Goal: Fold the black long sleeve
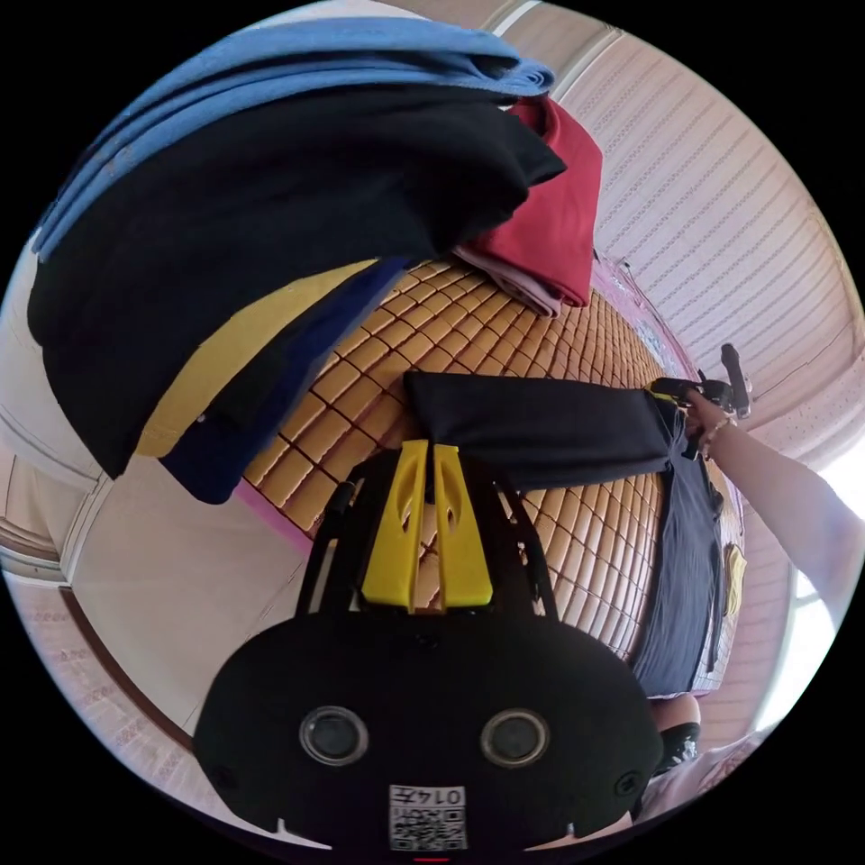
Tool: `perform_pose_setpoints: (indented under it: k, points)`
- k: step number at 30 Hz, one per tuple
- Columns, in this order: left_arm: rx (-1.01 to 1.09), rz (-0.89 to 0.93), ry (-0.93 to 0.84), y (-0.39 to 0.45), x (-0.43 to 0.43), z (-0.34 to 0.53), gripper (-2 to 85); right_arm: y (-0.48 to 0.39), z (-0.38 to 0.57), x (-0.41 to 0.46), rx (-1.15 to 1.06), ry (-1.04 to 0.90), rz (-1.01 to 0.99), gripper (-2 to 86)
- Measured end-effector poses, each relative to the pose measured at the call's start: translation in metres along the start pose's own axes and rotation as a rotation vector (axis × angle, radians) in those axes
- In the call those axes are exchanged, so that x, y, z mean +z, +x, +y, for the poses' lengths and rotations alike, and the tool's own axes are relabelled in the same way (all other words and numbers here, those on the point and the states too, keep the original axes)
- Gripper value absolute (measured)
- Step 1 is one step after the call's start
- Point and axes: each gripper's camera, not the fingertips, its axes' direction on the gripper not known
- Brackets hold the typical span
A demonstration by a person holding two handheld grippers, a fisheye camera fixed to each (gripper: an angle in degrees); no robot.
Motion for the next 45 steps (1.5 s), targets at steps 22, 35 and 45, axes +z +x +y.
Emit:
perform_pose_setpoints:
  k: [22,35,45]
  points:
    - [-0.002,0.094,0.148,-0.023,-0.024,-0.031,6.4,-0.362,0.086,-0.041,-1.152,0.069,-0.042,6.5]
    - [0.04,0.101,0.043,-0.001,0.004,-0.077,10.4,-0.459,0.15,0.026,-1.304,0.031,0.048,2.6]
    - [0.007,0.021,0.055,0.042,0.003,-0.109,-0.3,-0.409,0.179,0.041,-1.028,0.095,0.001,-0.9]
